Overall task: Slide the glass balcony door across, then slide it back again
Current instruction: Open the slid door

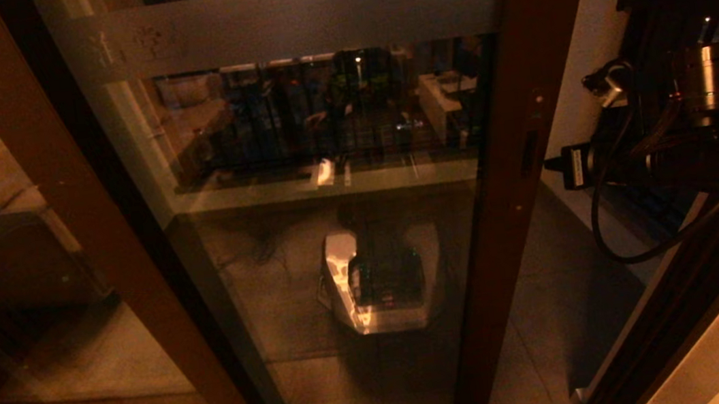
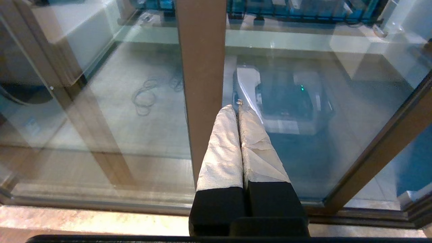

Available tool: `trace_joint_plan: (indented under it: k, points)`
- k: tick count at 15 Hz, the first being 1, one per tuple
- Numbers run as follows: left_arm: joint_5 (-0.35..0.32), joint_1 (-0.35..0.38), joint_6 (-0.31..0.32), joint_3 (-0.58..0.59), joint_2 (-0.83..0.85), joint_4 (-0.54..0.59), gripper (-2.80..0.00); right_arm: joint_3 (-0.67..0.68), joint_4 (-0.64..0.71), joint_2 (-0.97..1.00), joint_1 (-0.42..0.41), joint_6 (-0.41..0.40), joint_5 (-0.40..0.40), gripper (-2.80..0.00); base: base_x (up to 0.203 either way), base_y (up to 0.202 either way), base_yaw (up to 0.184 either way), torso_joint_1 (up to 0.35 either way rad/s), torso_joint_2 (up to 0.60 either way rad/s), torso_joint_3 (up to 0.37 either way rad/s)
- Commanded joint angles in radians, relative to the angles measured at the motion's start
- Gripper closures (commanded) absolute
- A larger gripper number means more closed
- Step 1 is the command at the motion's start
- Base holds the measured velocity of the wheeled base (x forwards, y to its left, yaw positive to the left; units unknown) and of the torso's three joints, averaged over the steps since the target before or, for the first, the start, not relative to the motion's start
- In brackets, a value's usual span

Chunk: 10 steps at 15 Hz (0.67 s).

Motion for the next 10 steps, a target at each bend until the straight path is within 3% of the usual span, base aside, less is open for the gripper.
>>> trace_joint_plan:
  k: [1,10]
  points:
    - [-0.001,0.000,-0.001,0.000,0.000,0.000,0.00,0.004,-0.001,0.001,-0.005,-0.001,-0.007,0.00,0.000,0.000,0.000,0.000,0.00,0.000]
    - [-0.001,0.000,0.001,0.000,0.000,-0.001,0.00,0.020,-0.050,0.018,-0.062,-0.003,-0.024,0.00,0.000,0.000,0.000,0.000,0.00,0.000]
